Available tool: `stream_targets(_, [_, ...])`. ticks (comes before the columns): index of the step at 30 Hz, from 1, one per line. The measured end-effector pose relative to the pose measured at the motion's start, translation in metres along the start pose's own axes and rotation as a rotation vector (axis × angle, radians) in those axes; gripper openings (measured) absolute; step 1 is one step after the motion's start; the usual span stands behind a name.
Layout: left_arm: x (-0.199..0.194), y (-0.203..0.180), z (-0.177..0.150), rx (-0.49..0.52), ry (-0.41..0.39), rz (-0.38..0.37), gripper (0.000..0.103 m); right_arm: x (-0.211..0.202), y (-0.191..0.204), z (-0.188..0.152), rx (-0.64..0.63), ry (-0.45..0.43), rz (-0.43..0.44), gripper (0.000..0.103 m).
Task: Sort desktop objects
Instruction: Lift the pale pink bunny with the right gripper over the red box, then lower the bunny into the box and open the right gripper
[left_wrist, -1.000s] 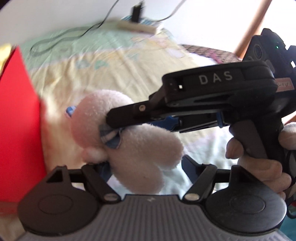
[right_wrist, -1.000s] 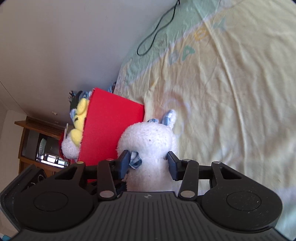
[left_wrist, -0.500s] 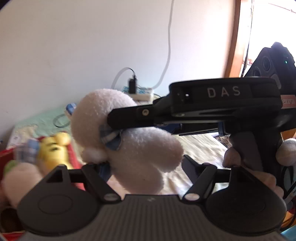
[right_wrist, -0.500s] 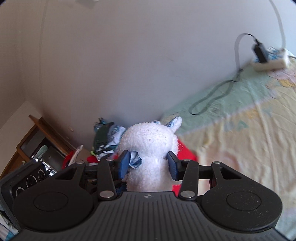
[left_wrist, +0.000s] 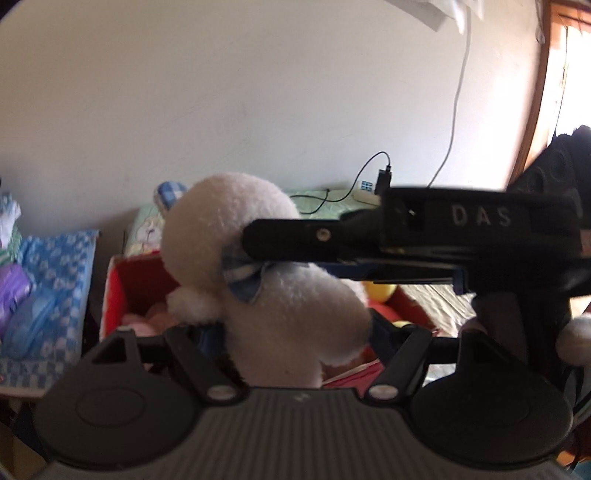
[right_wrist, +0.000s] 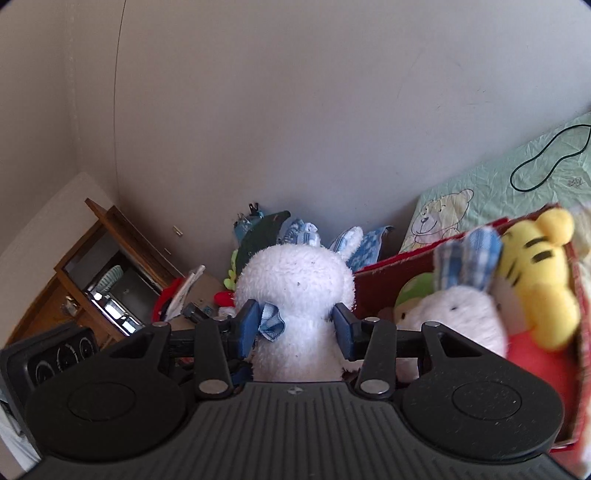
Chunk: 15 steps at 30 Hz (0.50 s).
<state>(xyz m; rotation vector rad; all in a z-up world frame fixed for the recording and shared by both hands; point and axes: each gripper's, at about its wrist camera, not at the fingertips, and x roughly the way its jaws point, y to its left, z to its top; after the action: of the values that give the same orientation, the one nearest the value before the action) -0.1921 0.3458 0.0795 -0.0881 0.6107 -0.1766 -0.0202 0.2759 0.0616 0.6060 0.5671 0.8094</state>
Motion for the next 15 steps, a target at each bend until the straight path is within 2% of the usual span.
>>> stream_targets(4, [0.019,0.031,-0.010,-0.049,0.059,-0.014,0.074,0.021,0.012,-0.017,-0.080,0.010,-0.115,0.043])
stream_targets(7, [0.031,0.039,-0.015,-0.033,0.099,-0.020,0.075,0.035,0.006,-0.026,-0.088,0.028,-0.195,0.043])
stream_targets(13, [0.016,0.048,-0.024,0.018,0.102,-0.048,0.080,0.033,0.012,-0.028,-0.129,0.013,-0.303,0.045])
stream_targets(15, [0.006,0.052,-0.024,0.022,0.090,-0.058,0.080,0.027,0.013,-0.031,-0.162,0.004,-0.366,0.040])
